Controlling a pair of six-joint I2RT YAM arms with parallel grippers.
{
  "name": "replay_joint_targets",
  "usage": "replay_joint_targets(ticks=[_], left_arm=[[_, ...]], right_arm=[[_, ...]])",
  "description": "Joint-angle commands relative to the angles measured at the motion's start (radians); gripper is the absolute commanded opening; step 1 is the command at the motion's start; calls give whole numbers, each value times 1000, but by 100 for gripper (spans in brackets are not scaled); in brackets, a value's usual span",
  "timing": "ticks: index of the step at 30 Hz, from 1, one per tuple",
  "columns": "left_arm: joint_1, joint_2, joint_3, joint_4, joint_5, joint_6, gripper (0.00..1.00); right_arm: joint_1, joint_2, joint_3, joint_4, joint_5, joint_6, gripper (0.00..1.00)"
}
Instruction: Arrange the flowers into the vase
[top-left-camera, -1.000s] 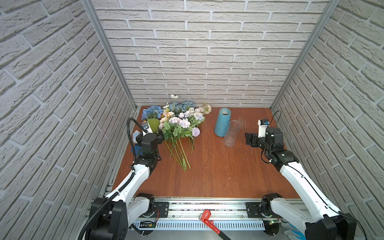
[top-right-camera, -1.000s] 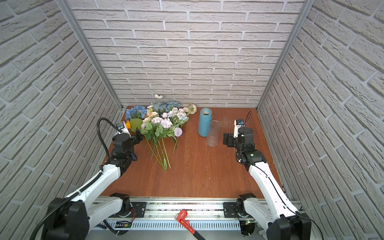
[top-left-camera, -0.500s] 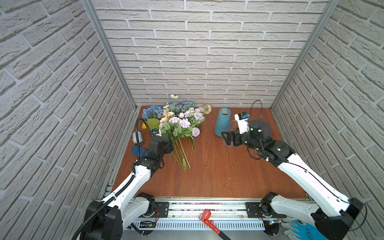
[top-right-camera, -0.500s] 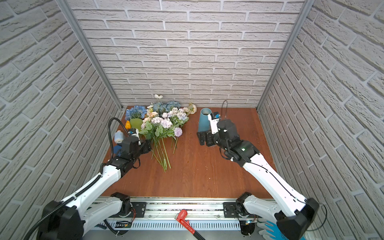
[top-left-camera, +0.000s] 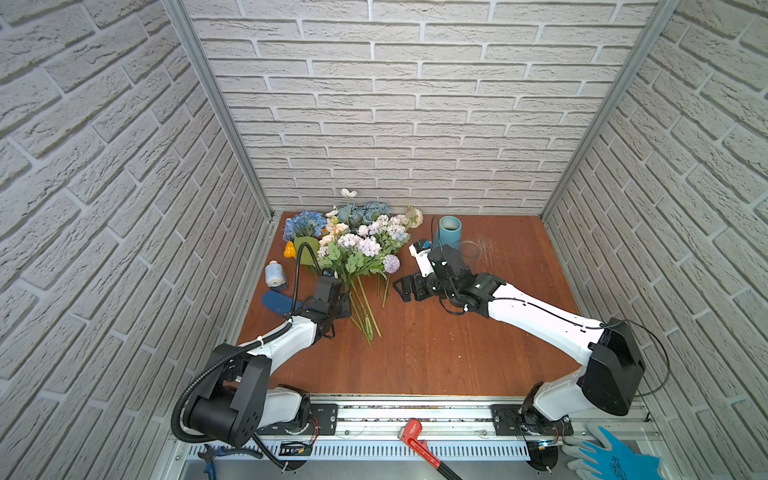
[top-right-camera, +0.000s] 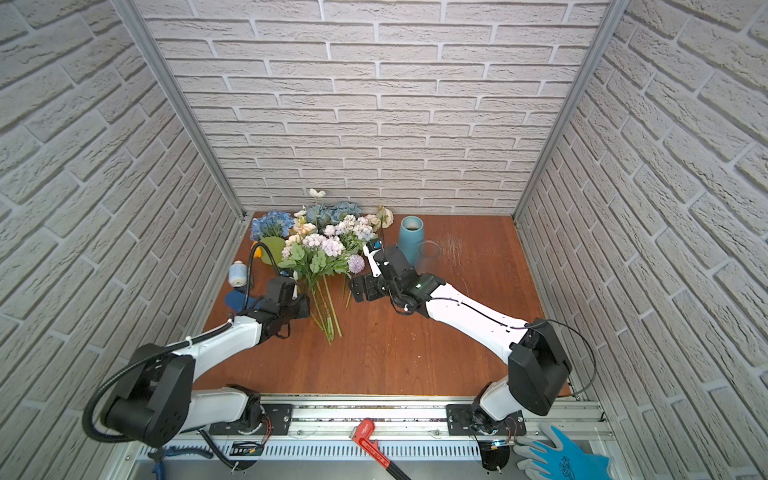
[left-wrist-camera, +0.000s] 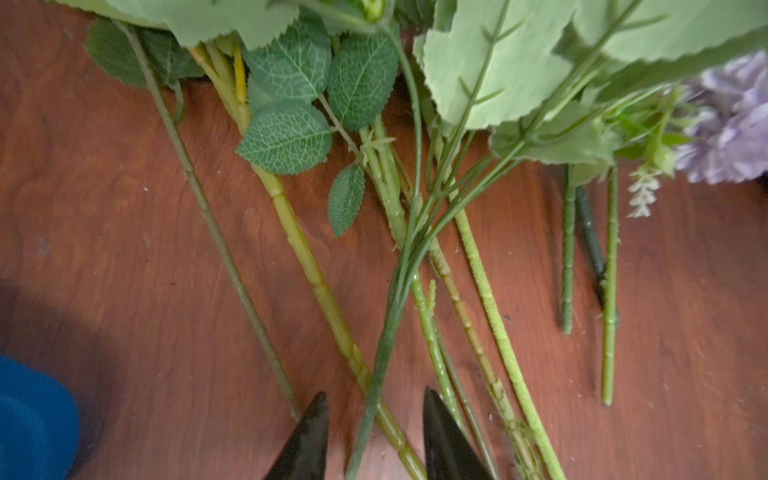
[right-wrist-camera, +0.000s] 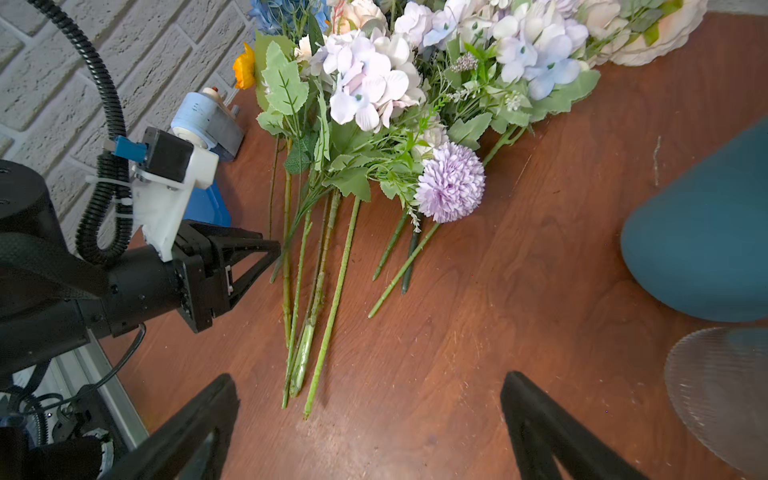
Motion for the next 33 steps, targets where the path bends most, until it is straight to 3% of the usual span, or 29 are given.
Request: replay_joint_targets(ticks=[1, 5, 12, 33], left_arm=[[-3, 30, 65, 26, -33, 40, 33], [-2, 48, 84, 21, -66, 69, 32], [5, 110, 120, 5, -44, 97, 25], [36, 246, 161, 14, 19, 82, 19]], right_arm=[[10, 35, 11, 94, -20, 61, 100], [10, 67, 21, 99, -27, 68, 100], [11, 78, 29, 89, -10, 64, 100], [13, 62, 36, 81, 5, 47, 100]])
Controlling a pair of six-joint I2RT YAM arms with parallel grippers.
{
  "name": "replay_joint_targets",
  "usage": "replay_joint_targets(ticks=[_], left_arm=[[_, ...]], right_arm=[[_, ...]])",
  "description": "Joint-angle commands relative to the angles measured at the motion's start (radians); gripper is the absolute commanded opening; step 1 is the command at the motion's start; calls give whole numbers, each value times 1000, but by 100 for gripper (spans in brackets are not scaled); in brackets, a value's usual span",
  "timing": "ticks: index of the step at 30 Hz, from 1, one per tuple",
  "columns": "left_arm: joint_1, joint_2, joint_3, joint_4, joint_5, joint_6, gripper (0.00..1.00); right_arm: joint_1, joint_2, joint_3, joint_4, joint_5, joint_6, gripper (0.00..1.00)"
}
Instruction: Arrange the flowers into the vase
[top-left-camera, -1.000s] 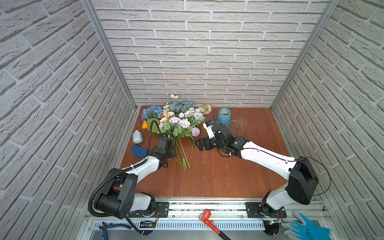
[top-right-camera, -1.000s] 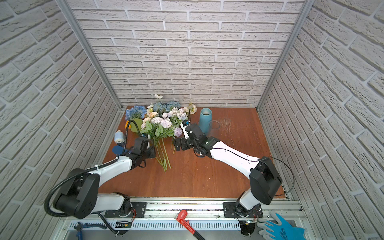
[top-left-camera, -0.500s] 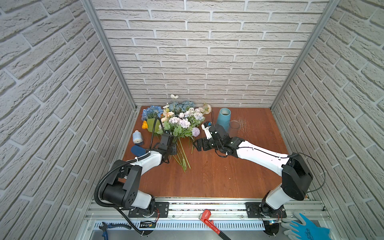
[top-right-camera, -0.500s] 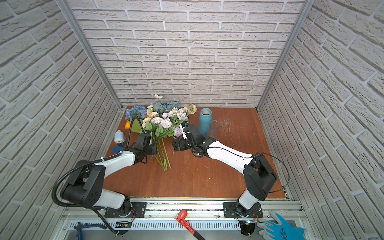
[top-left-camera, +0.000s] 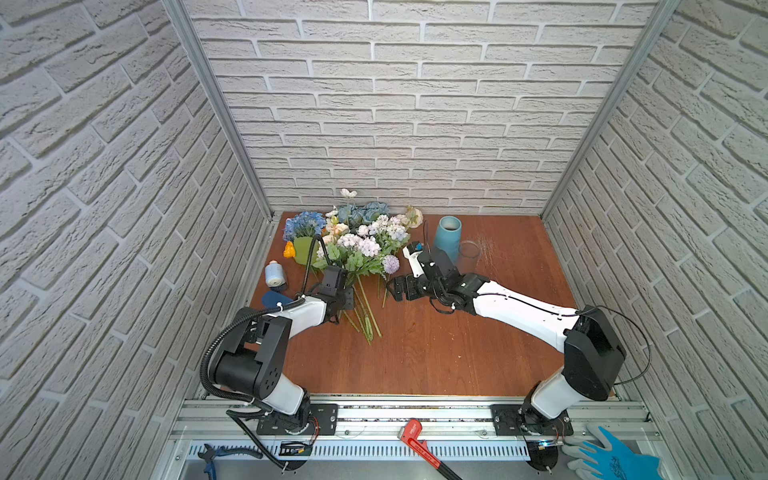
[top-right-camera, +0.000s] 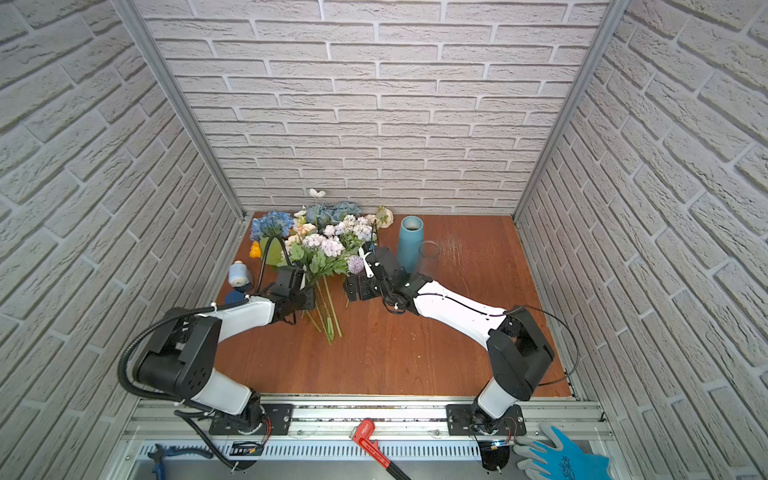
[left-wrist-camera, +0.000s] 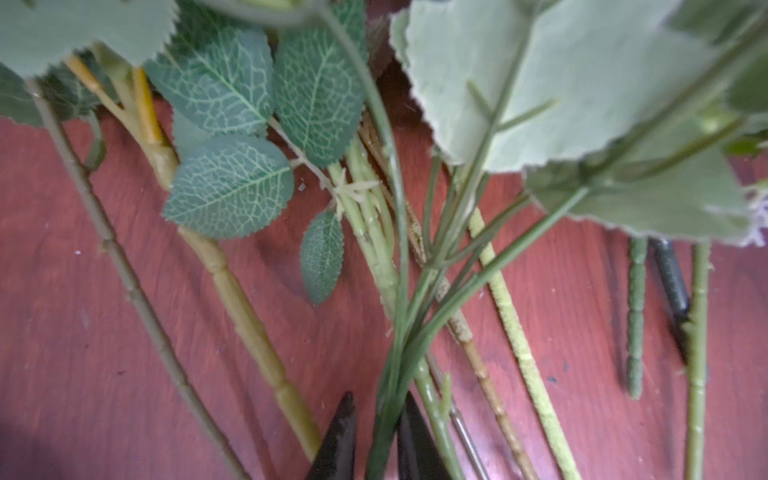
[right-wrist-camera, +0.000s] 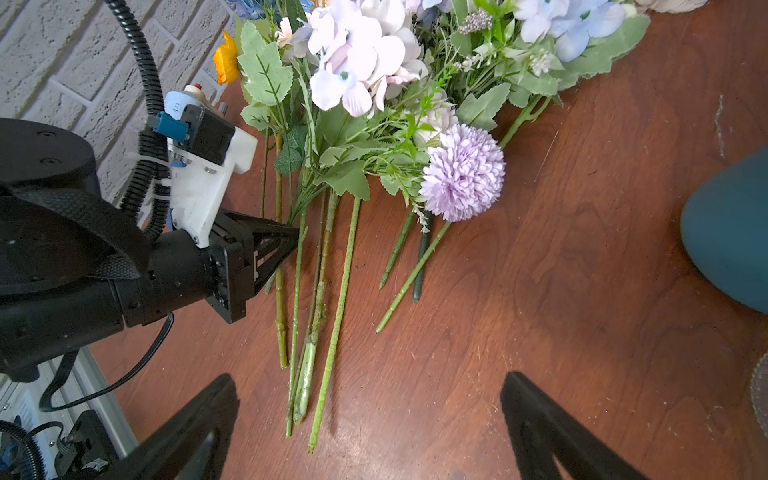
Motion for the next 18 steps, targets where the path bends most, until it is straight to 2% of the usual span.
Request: replay_joint_targets(ticks=[1, 5, 8, 18], left_arm=[[9, 22, 19, 20, 12, 0, 18], [9, 17, 21, 18, 15, -1, 6], [8, -14, 23, 1, 15, -4, 0], [-27, -247, 55, -74, -10, -4, 0]], right_arm=[[6, -31, 22, 29, 11, -3, 100], [7, -38, 22, 24, 14, -5, 100], [6, -42, 22, 23, 17, -4, 100], [3, -50, 40, 32, 35, -5, 100]])
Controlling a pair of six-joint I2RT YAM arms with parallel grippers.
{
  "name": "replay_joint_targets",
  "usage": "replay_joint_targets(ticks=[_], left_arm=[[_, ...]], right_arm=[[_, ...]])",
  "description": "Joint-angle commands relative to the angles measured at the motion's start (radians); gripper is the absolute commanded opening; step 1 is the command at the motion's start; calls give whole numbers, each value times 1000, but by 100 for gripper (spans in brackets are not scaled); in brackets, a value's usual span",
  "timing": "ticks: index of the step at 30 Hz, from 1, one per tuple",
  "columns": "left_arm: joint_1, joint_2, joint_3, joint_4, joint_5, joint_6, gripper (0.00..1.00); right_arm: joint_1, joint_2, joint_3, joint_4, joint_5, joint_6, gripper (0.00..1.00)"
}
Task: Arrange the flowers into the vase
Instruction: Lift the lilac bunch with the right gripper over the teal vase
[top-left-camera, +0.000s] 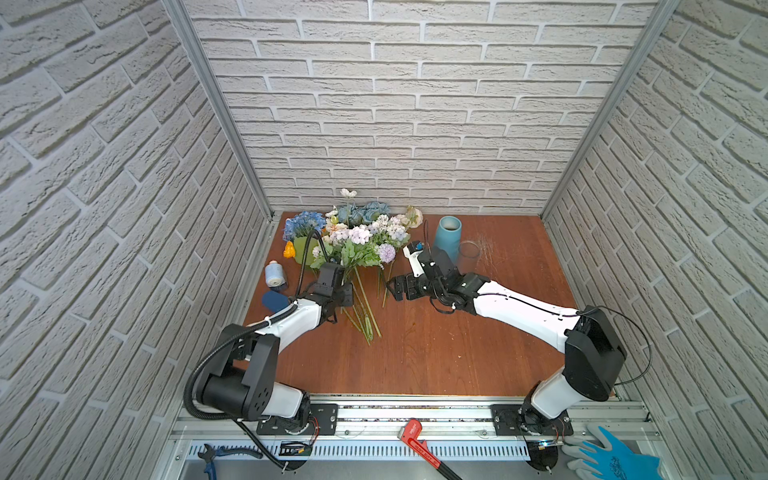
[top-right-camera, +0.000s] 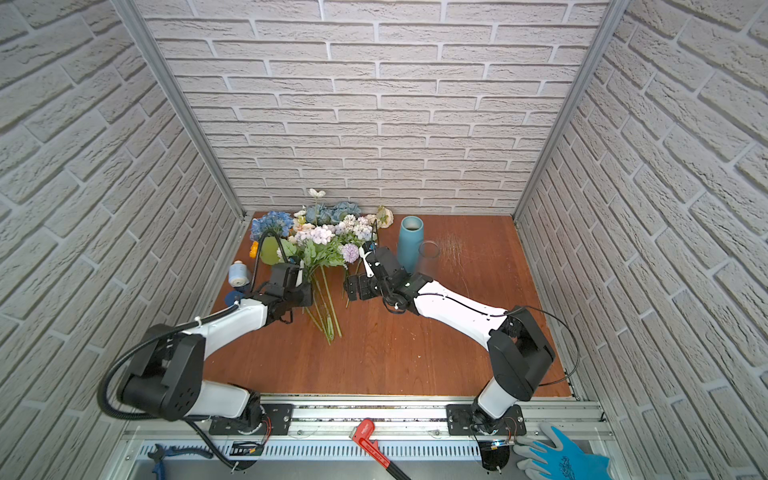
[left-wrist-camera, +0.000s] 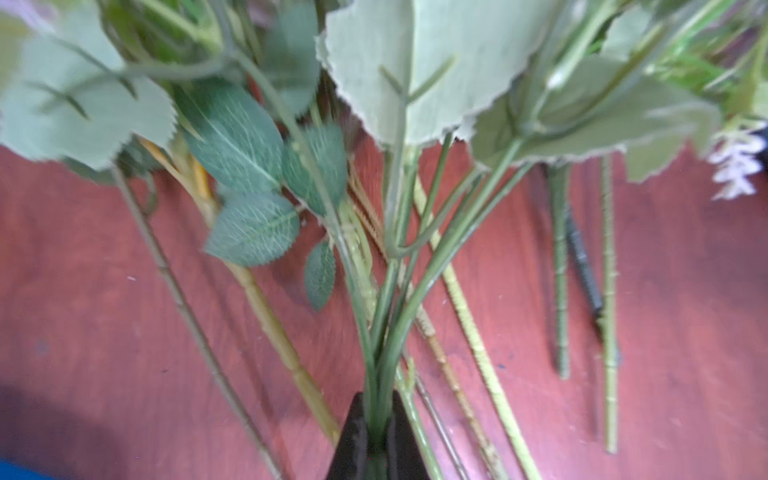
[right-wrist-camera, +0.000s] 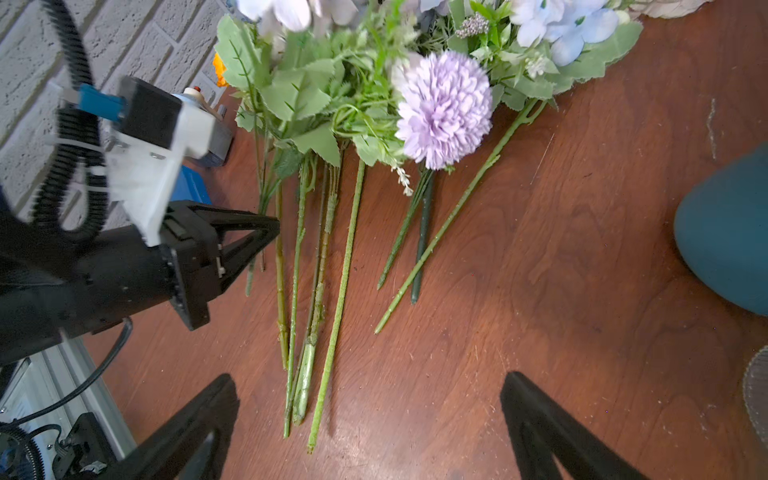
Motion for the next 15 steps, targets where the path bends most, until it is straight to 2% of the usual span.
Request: replay_joint_targets(ticks=[1, 5, 8, 11, 15], left_arm=[[-19, -110, 57, -9, -15, -1, 0], [-23, -224, 72, 31, 48, 6, 0], [-24, -291, 69, 109, 131, -9, 0], [-23, -330, 67, 222, 265, -24, 0], [-25, -340, 63, 401, 444, -77, 0]], right_arm=[[1, -56, 37, 32, 31, 14, 100], [-8, -106, 5, 124, -11, -11, 99], [-8, -142, -28, 223, -67, -34, 89], [-8, -161, -37, 286, -155, -45, 80], [-9, -185, -73, 412, -233, -20, 79]])
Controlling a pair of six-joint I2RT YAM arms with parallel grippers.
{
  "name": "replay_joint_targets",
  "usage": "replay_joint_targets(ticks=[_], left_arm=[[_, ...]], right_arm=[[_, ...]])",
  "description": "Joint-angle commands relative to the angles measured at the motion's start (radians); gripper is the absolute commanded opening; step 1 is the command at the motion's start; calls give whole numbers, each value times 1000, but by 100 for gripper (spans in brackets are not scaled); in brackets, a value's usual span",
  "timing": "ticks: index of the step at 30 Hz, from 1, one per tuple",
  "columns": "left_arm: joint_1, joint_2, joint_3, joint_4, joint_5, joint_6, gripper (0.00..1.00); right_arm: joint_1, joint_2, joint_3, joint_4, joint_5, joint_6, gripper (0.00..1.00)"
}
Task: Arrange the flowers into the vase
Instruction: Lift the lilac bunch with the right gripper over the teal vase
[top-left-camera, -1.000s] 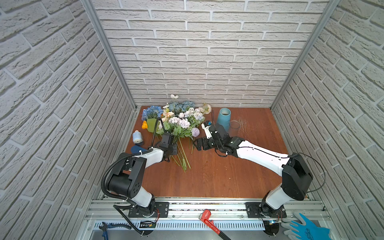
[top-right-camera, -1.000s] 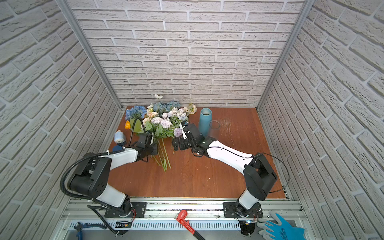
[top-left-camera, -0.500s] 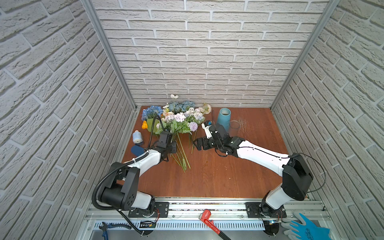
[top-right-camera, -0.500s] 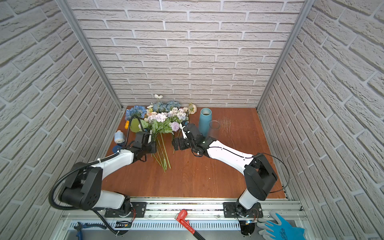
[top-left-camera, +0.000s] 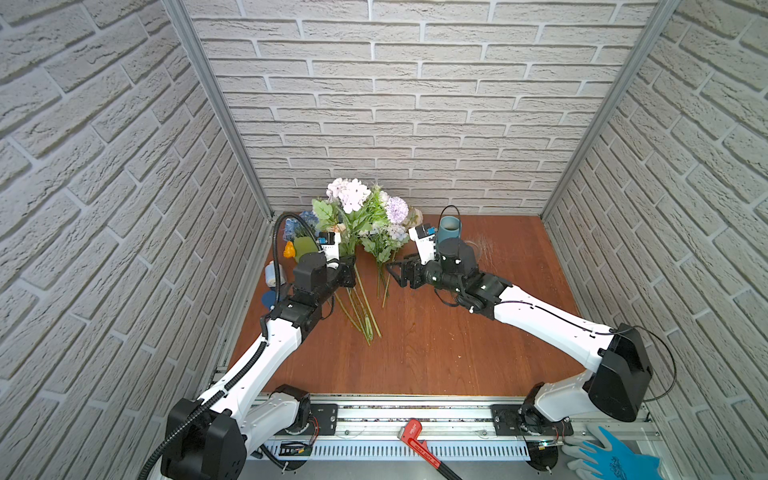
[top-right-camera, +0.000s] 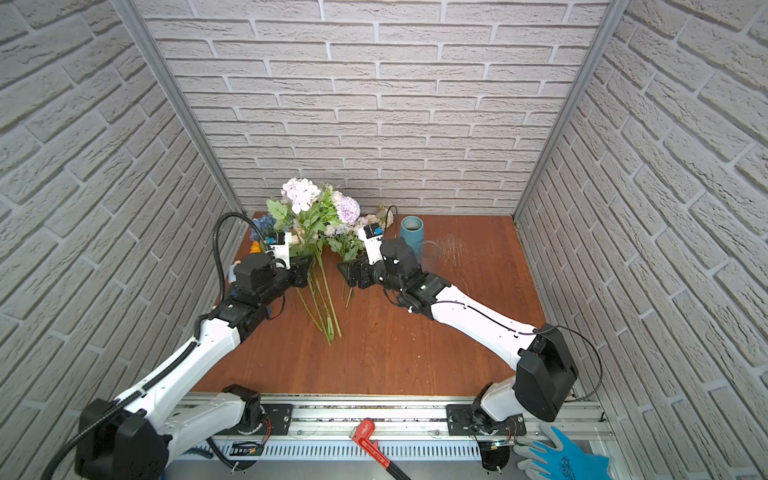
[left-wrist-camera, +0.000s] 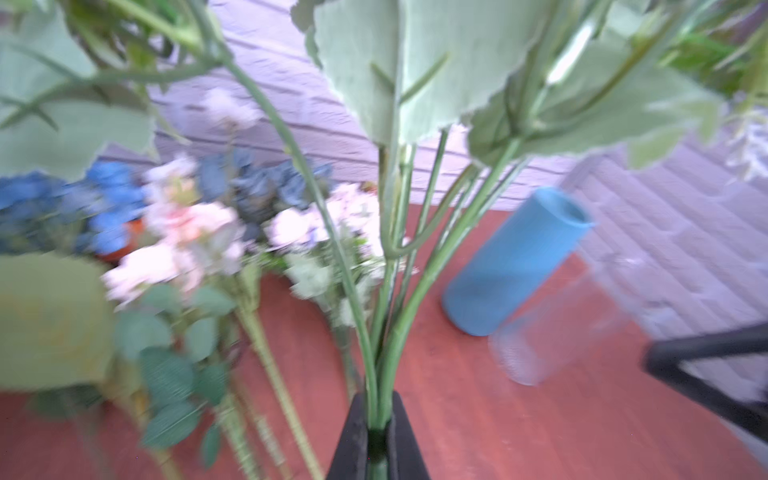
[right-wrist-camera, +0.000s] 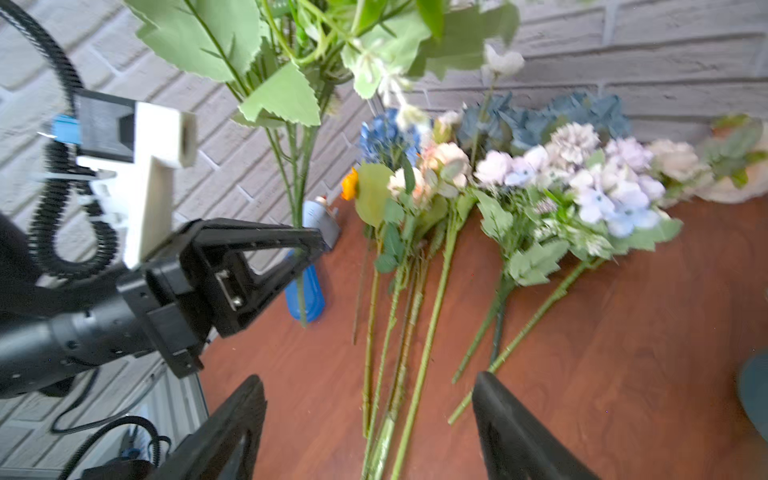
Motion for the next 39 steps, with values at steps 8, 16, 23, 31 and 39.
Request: replay_joint_targets(ticks=[8, 16, 23, 31, 39], left_arm=[[-52, 56, 37, 376, 344, -116, 0], [-154, 106, 53, 364, 351, -87, 0], [-181, 99, 65, 337, 325, -46, 0], [-189, 104, 65, 333, 313, -38, 0], [-197, 112, 67, 327, 310, -31, 0]], right_arm=[[-10, -17, -81, 354, -136, 63, 73], [-28, 12, -85, 451, -169, 88, 63], [-58, 11, -117, 439, -143, 123, 55], [-65, 14, -126, 441, -158, 117, 29], [-67, 22, -117, 447, -175, 115, 6]])
